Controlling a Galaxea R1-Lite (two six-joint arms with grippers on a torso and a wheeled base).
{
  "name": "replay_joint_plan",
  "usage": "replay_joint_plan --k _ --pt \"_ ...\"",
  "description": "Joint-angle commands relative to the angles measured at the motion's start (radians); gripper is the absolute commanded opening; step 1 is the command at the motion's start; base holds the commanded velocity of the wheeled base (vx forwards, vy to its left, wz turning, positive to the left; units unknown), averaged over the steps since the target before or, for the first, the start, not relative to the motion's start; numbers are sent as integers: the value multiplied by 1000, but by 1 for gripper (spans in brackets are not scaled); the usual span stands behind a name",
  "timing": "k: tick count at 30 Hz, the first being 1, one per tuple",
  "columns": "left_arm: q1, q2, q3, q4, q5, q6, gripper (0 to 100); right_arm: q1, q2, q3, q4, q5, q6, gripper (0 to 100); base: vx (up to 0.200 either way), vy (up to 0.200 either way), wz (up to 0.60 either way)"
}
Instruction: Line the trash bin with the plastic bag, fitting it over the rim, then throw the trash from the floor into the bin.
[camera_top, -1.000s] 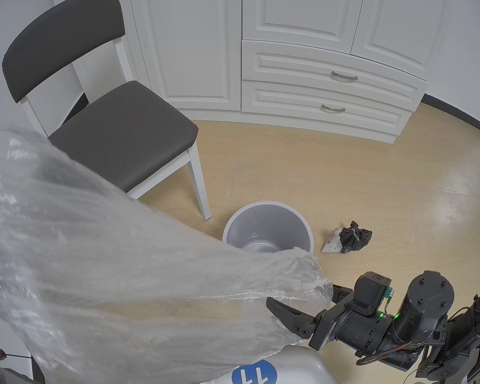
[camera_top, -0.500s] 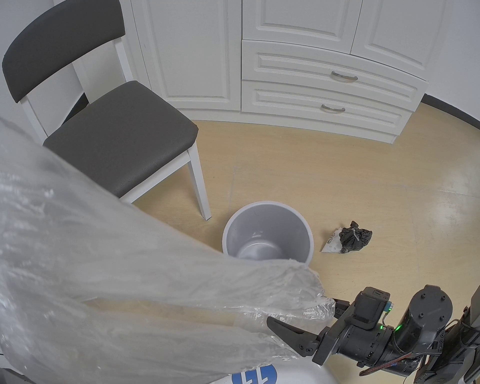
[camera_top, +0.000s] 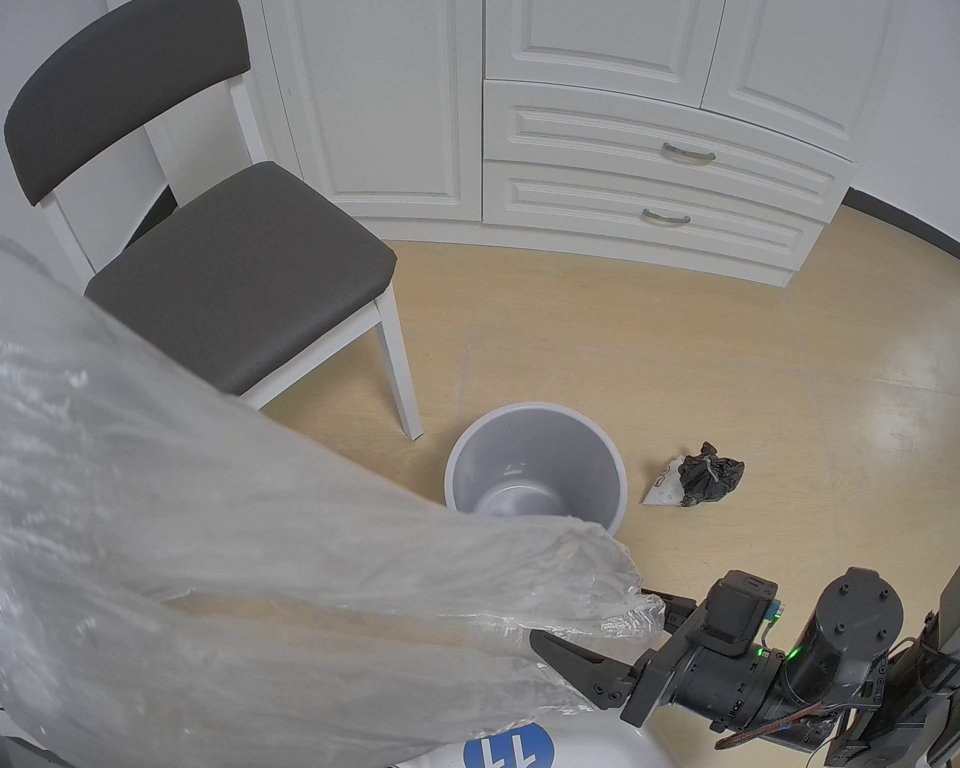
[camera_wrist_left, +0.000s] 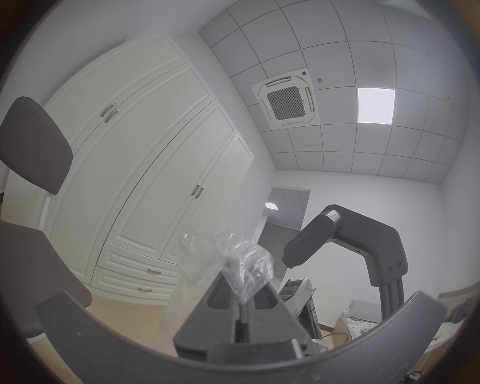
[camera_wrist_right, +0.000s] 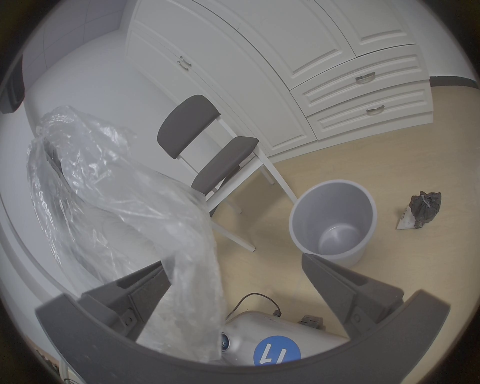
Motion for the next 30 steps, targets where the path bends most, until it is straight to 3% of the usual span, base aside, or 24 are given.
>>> replay_joint_plan --k 1,30 --pt "0 2 1 0 0 0 0 0 -7 -3 -18 -1 0 100 0 0 0" --pt "-1 13 7 3 0 -2 0 6 -44 -13 -18 -3 -17 100 0 0 0"
